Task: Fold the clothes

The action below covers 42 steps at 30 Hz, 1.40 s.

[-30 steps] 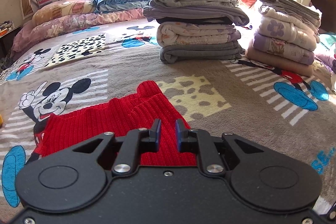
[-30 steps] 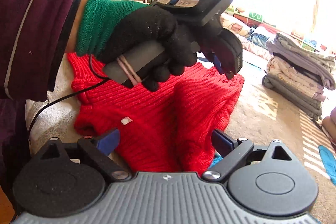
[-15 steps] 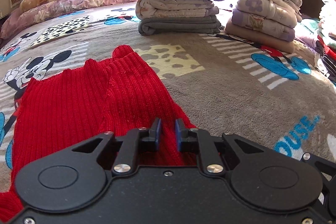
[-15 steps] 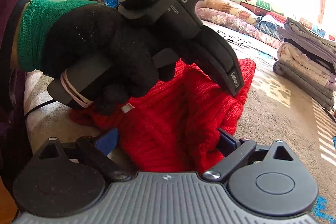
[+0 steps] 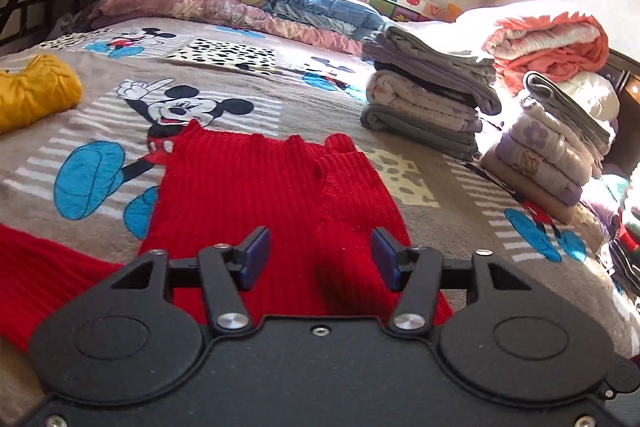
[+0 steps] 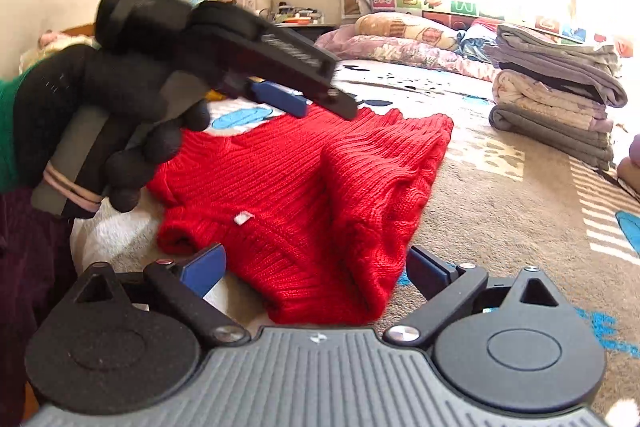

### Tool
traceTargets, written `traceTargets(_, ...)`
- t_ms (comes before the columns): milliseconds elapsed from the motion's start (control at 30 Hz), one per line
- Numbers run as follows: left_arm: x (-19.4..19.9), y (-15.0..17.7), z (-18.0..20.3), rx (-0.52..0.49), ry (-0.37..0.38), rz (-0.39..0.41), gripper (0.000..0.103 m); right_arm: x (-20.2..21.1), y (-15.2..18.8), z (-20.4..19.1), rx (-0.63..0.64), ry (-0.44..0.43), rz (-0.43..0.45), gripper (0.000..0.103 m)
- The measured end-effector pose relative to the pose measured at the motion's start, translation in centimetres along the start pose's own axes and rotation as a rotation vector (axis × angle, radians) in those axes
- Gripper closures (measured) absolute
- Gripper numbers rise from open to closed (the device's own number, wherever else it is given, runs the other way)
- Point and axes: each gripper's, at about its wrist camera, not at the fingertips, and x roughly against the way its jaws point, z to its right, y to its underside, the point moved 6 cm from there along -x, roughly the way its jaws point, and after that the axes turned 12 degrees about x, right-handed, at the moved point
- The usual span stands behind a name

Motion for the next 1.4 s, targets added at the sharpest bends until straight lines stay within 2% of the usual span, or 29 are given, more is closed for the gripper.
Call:
traceTargets(133, 2.3, -1.7, -6.0, 0.180, -0.123, 0.039, 0.048, 0.4, 0.1, 2.4, -0.156, -0.006, 0.035, 0.007)
traceTargets(367, 6.9, -3.0, -16.8, 0.574, -0.291, 0.152, 0.048, -0.1, 2.4, 4.5, -0.438, -0.044, 0.039, 0.007)
traceTargets(467, 8.5, -2.5, -20.6, 0.747, -0.305, 0.184, 0.048, 0.0, 3.4, 5.2, -0.542, -0.062, 0.035, 0.007)
traceTargets(633, 9.8, -1.9, -23.7, 0.883, -0.250, 0.193, 0.049, 0.2, 3.8, 6.2, -0.644, -0.094, 0.056, 0.007)
traceTargets(900, 8.8, -1.5, -24.7, 0.948, -0.165, 0.206, 0.052, 0.1, 3.6, 6.2, -0.679, -0.139, 0.090, 0.007)
traceTargets(1000, 8.0, -1.9, -24.8, 0.937, -0.164, 0.212, 0.056, 0.2, 3.2, 5.9, -0.662, -0.162, 0.097, 0.007)
traceTargets(1033, 7.7, -2.1, -24.8, 0.932, -0.166, 0.215, 0.058, 0.2, 3.1, 5.8, -0.656, -0.166, 0.099, 0.007)
traceTargets(1100, 7.1, -2.3, -24.7, 0.907, -0.178, 0.218, 0.070, 0.2, 2.9, 5.7, -0.646, -0.172, 0.099, 0.007)
traceTargets(1167, 6.9, -2.6, -24.0, 0.871, -0.169, 0.220, 0.095, 0.2, 2.8, 5.6, -0.643, -0.173, 0.098, 0.007)
traceTargets(1400, 7.3, -4.5, -16.0, 0.560, -0.031, 0.272, 0.096, 0.3, 2.6, 5.9, -0.638, -0.176, 0.111, 0.007)
